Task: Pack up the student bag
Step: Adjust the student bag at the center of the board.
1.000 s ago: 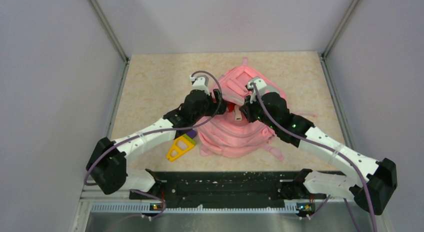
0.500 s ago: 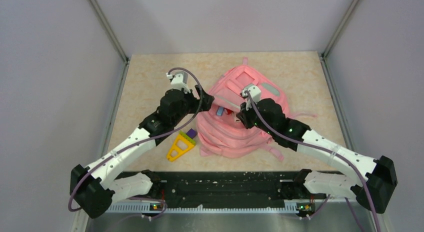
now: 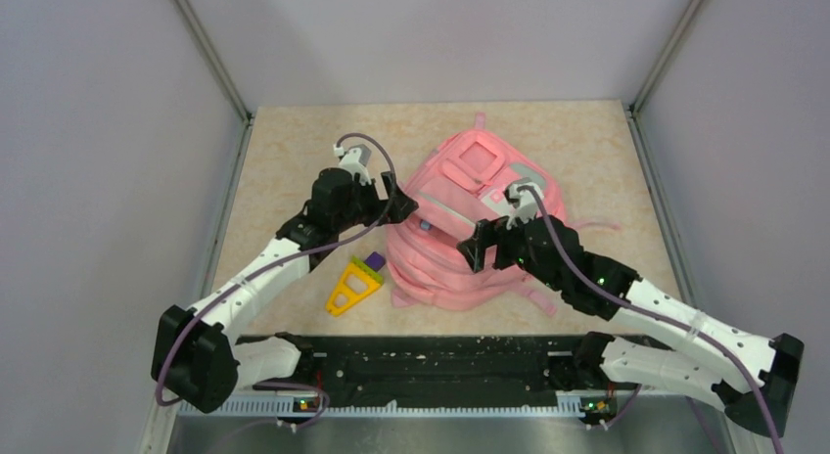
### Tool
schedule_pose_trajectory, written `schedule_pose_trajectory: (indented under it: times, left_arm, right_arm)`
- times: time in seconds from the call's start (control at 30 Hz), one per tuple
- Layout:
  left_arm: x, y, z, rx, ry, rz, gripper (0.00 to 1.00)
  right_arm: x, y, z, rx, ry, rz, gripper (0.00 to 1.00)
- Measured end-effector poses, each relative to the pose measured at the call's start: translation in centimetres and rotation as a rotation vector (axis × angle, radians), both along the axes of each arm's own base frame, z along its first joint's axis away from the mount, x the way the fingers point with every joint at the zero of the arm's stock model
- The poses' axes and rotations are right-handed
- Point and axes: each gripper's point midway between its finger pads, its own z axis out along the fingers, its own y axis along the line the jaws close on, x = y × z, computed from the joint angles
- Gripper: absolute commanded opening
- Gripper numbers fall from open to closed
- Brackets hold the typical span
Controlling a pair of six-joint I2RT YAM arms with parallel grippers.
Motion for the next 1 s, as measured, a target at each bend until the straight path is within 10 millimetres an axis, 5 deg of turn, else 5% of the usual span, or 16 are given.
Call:
schedule_pose_trajectory:
  times: [0.17,0.3,0.5,0.67,0.77,0.87,1.0]
  left_arm:
    - [0.6,-0.3,-0.3,-0.004,-0.012,-0.029,0.92]
    - [1.5,-0.7,-1.9,0.014,0.002,-0.049,0.89]
    - [2.7,-1.8,-4.9,0.051,0.068,-0.114,0.53]
    - [3.0,-2.4,-5.1,0.055,0.066,-0.164,0.31]
    - [3.5,-2.2,-4.9,0.049,0.045,-0.159,0.21]
    - [3.4,-2.0,-5.3,0.041,0.023,-0.155,0.19]
    - [2.5,-1.9,-5.2,0.031,-0.008,-0.146,0.18]
  right_arm:
    - [1.6,-2.8,-0.6,0.058,0.071,-0.173,0.88]
    - [3.8,-6.0,-4.3,0.064,0.149,-0.323,0.86]
    - [4.4,-5.5,-7.0,0.091,0.191,-0.335,0.76]
    - [5.7,-4.6,-7.1,0.113,0.18,-0.329,0.58]
    - [6.5,-4.7,-8.0,0.093,0.185,-0.341,0.36]
    - [7.2,-5.1,-8.9,0.065,0.185,-0.357,0.19]
    - [8.8,-5.6,-9.8,0.035,0.171,-0.374,0.1]
